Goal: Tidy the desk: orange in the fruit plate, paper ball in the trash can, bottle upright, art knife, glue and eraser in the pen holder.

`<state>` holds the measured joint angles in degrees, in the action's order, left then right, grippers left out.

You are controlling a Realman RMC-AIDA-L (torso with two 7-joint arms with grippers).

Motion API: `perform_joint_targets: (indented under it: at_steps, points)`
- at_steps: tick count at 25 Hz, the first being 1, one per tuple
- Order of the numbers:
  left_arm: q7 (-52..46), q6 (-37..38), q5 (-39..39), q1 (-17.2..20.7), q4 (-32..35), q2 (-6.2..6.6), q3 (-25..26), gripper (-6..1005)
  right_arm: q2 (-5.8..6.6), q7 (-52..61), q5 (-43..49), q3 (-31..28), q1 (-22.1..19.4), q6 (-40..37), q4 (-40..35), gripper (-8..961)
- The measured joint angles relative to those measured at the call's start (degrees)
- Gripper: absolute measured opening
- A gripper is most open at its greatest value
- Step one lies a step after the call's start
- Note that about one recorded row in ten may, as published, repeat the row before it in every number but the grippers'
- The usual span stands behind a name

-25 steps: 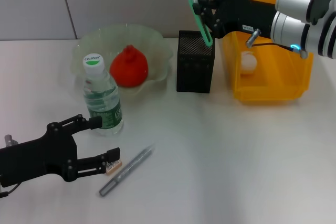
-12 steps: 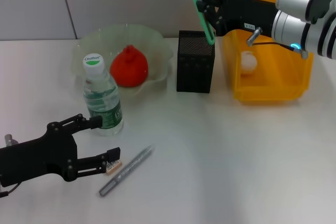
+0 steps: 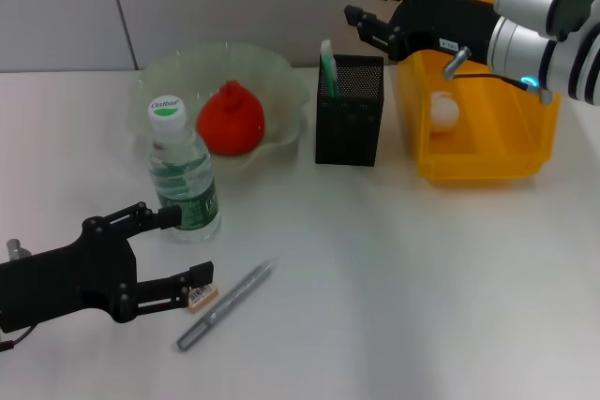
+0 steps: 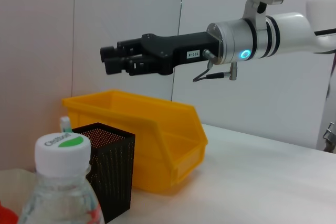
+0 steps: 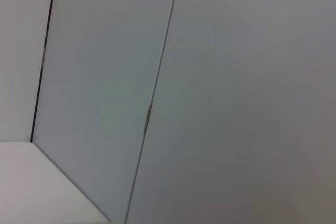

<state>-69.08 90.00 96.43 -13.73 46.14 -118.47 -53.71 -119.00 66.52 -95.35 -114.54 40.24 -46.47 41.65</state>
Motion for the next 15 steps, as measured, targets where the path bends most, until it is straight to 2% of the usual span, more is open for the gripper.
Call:
perform_joint_targets:
  at_steps: [2,5,10,15]
  points:
    - [0.0,0.0,0.0,0.0,0.0,0.0,0.1,864,-0.01,-0.5,-1.2,-0.1,-0.2,-0.2,0.1,408]
    - [0.1,0.0,0.1,0.1,0.0,0.03,0.2,863,0.01,-4.7,-8.8,-0.4,-1.8,-1.7,0.5,535]
    - [0.6,0.0,0.0,0.4,0.0,0.08,0.2,863,0.1,-5.9,-12.7,-1.1,-4.1,-6.2,2.2,729]
    - [0.7,0.0,-0.1,0.4,0.0,0.09,0.3,864,0.26,-3.6,-12.7,-1.9,-6.3,-10.7,3.5,738]
